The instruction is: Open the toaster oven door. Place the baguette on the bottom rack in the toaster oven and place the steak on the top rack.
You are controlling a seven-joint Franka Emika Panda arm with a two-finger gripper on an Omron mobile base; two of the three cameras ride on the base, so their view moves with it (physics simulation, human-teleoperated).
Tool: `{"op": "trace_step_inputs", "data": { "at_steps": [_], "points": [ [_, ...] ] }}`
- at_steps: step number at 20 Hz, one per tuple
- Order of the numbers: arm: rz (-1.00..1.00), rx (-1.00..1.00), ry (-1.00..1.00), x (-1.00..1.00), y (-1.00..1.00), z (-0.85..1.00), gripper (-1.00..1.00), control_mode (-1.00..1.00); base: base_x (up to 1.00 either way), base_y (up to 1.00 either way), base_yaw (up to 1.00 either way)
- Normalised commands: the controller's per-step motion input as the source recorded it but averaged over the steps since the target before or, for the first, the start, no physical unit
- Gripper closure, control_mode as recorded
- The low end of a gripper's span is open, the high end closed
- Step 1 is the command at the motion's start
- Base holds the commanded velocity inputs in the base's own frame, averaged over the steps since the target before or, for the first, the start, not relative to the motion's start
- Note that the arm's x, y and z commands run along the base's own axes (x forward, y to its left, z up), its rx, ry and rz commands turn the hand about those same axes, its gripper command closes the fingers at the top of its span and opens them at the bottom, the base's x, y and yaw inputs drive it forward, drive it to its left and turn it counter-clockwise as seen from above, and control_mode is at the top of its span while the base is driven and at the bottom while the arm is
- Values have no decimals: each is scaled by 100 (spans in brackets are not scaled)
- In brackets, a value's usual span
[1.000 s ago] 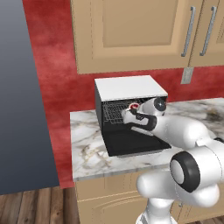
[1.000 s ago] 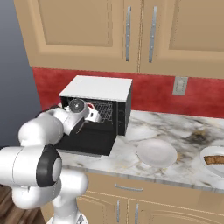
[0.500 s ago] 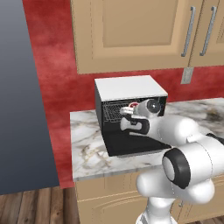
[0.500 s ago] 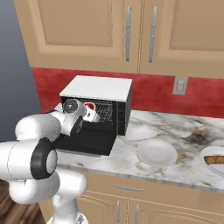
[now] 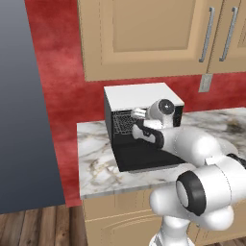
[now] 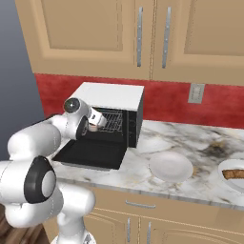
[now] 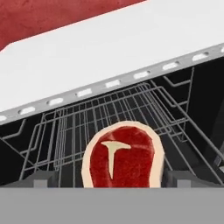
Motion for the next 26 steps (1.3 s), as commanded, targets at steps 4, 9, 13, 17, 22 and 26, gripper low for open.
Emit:
{"op": "trace_step_inputs", "data": {
  "at_steps": [4,9,13,17,22,26],
  "points": [
    [5,0,12,-83,-31,-13,-100,-100,0,0,0],
    [18,0,10,-50,-15,-6,-100,-100,0,0,0],
    [28,-11,17,4,1,-29,-100,-100,0,0,0],
    [28,-14,6,1,2,-54,-100,-100,0,0,0],
    [10,-8,-1,10,30,-26,-100,-100,0,0,0],
    [0,-4,-3,31,39,-6,-100,-100,0,0,0]
  ]
}}
